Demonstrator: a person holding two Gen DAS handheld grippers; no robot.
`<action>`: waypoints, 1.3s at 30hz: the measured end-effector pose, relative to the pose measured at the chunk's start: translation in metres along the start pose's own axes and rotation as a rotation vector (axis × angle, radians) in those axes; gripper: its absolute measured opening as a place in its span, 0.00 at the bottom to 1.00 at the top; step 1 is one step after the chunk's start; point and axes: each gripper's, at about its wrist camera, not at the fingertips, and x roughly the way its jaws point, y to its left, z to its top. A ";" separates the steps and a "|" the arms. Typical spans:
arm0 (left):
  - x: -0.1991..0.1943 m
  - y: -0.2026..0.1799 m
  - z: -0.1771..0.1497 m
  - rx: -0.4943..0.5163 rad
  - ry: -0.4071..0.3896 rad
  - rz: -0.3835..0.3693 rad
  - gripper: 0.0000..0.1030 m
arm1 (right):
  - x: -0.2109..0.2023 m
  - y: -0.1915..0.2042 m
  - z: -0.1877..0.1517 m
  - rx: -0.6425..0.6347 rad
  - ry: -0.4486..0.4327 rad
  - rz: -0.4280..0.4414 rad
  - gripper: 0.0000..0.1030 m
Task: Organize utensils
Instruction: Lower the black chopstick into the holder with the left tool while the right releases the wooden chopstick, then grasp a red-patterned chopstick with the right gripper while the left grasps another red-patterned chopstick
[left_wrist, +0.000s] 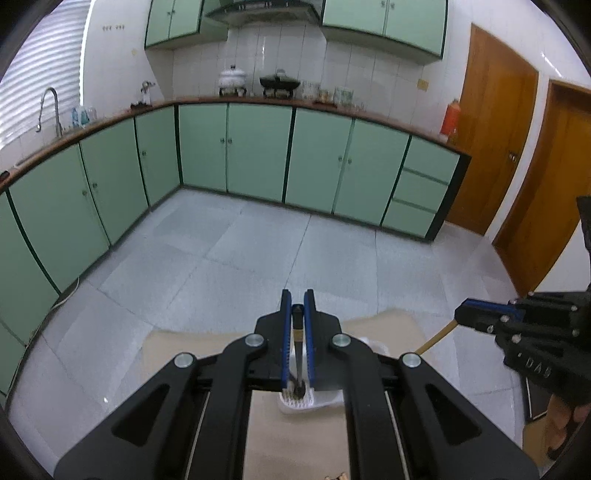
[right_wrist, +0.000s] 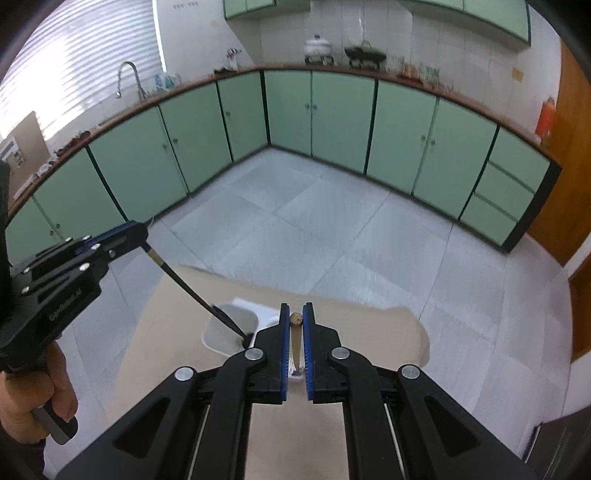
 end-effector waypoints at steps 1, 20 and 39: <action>0.004 0.001 -0.005 0.003 0.010 0.002 0.07 | 0.002 -0.001 -0.003 0.004 0.006 0.004 0.08; -0.127 0.011 -0.164 0.123 -0.082 0.054 0.63 | -0.081 0.016 -0.223 -0.045 -0.239 0.015 0.20; -0.135 0.006 -0.418 -0.008 0.083 0.001 0.67 | -0.009 0.110 -0.445 -0.141 -0.080 0.052 0.20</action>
